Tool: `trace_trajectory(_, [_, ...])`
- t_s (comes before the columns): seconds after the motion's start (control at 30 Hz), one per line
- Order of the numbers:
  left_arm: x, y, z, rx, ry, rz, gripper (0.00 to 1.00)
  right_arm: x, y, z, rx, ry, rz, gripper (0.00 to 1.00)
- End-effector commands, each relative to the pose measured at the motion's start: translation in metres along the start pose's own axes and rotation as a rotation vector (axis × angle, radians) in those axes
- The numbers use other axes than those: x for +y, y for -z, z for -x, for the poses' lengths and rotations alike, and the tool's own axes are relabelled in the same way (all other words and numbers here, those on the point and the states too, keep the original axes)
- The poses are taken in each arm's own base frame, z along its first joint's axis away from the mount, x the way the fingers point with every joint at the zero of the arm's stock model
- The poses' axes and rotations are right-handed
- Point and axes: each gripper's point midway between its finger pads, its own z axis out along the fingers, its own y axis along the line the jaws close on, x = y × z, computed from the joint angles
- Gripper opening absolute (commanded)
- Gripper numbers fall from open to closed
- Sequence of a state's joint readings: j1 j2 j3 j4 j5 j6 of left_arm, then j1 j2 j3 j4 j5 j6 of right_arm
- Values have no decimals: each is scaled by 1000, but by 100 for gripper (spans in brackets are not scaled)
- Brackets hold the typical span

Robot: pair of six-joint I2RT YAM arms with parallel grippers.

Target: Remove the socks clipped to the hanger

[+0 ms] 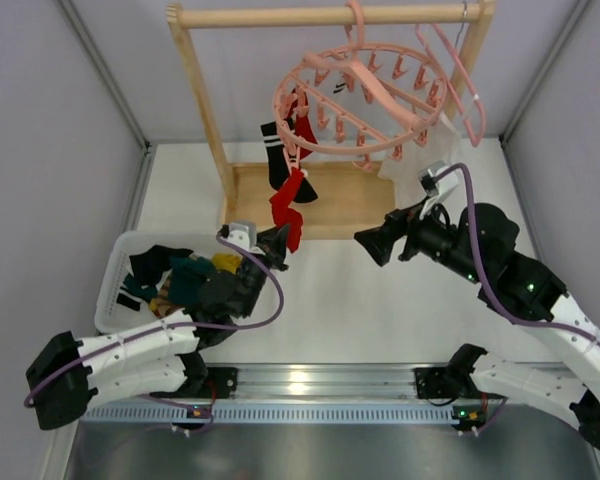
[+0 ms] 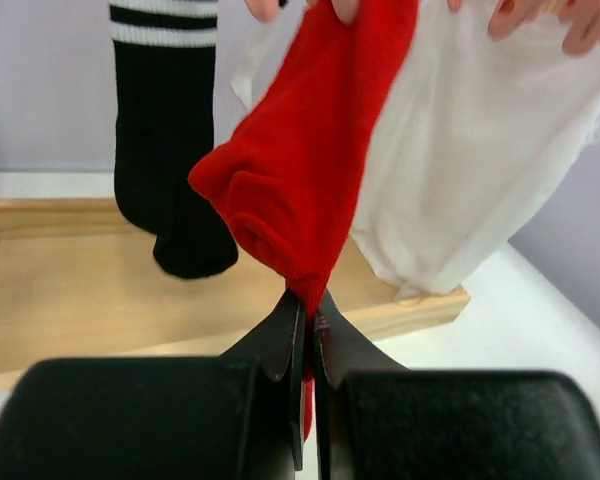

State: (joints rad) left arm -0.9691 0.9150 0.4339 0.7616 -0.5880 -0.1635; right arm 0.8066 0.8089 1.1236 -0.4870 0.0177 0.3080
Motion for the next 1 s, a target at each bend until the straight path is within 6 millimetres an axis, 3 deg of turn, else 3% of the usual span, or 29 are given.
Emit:
trace_trajectory(0.0, [-12, -3, 7, -16, 2, 20, 0, 1, -8, 19, -2, -24, -29, 84])
trace_trajectory(0.03, [-21, 0, -3, 9, -8, 3, 0, 1, -17, 17, 17, -25, -43, 83])
trace_trajectory(0.07, [-25, 0, -4, 14, -7, 6, 0, 5, -17, 28, 5, -26, -48, 82])
trace_trajectory(0.1, [-32, 0, -4, 16, -2, -2, 0, 11, -26, 22, 37, -17, -50, 81])
trace_trajectory(0.17, [-43, 1, -16, 47, -14, -13, 0, 13, -29, 38, 14, 3, -99, 80])
trace_trajectory(0.23, [-55, 2, -23, 67, -18, -24, 0, 16, -44, 35, 36, 32, -157, 76])
trace_trajectory(0.27, [-58, 3, -26, 73, -19, -26, 0, 23, -44, 49, 14, 38, -159, 75])
trace_trajectory(0.33, [-65, 5, -30, 79, -12, -27, 0, 25, -58, 43, 49, 78, -218, 72])
trace_trajectory(0.37, [-69, 5, -28, 77, -5, -33, 0, 31, -58, 56, 26, 83, -222, 72])
trace_trajectory(0.4, [-73, 7, -29, 81, -2, -35, 0, 37, -69, 46, 67, 112, -231, 72])
trace_trajectory(0.47, [-77, 6, -27, 78, 1, -31, 0, 38, -73, 61, 41, 134, -279, 72])
trace_trajectory(0.5, [-82, 7, -29, 83, 3, -39, 0, 38, -85, 51, 78, 163, -305, 71])
trace_trajectory(0.57, [-87, 6, -27, 79, 10, -42, 0, 39, -89, 66, 58, 182, -331, 71])
trace_trajectory(0.6, [-89, 7, -31, 86, 5, -47, 0, 37, -98, 62, 71, 199, -360, 69])
trace_trajectory(0.73, [-96, 7, -35, 90, 17, -60, 0, 30, -102, 84, 45, 247, -446, 67])
trace_trajectory(0.97, [-104, 9, -38, 95, 18, -77, 0, 24, -121, 86, 56, 303, -521, 62])
